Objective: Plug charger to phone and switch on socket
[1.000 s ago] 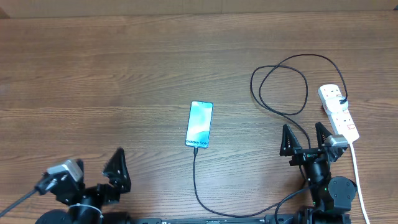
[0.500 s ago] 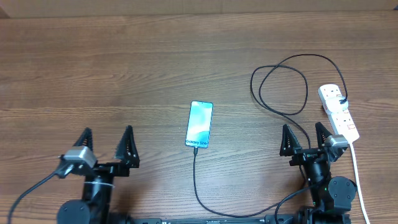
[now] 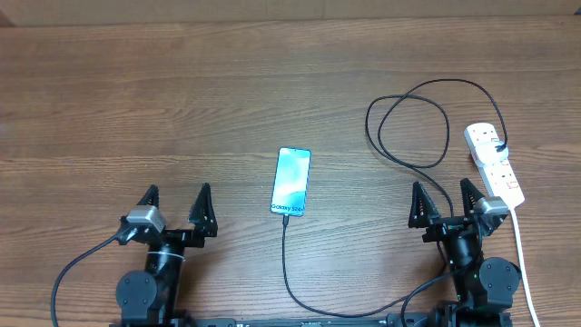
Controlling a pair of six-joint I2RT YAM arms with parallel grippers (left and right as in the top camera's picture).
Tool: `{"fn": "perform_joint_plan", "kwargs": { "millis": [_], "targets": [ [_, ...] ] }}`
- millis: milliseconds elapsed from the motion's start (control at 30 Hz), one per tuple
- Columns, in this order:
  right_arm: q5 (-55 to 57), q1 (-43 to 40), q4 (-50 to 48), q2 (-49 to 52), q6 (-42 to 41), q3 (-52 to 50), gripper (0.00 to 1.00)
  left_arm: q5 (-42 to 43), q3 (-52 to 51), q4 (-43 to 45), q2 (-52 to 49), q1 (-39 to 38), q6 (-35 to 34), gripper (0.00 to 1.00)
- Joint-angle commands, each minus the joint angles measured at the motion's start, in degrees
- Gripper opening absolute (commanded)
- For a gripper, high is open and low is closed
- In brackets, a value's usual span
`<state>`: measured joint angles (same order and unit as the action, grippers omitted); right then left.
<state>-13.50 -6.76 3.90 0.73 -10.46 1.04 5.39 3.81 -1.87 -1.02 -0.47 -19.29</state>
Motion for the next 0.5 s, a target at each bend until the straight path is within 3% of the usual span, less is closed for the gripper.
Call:
{"fn": "perform_joint_plan", "kwargs": {
  "millis": [0, 467],
  "targets": [
    [0.39, -0.22, -0.37, -0.57, 0.28, -0.59, 1.0, 0.17, -2.78, 0.26, 0.81, -0.42, 0.46, 1.0],
    [0.42, -0.22, -0.37, -0.57, 0.28, -0.59, 1.0, -3.21, -3.54, -2.54, 0.83, -0.48, 0.92, 1.0]
  ]
}}
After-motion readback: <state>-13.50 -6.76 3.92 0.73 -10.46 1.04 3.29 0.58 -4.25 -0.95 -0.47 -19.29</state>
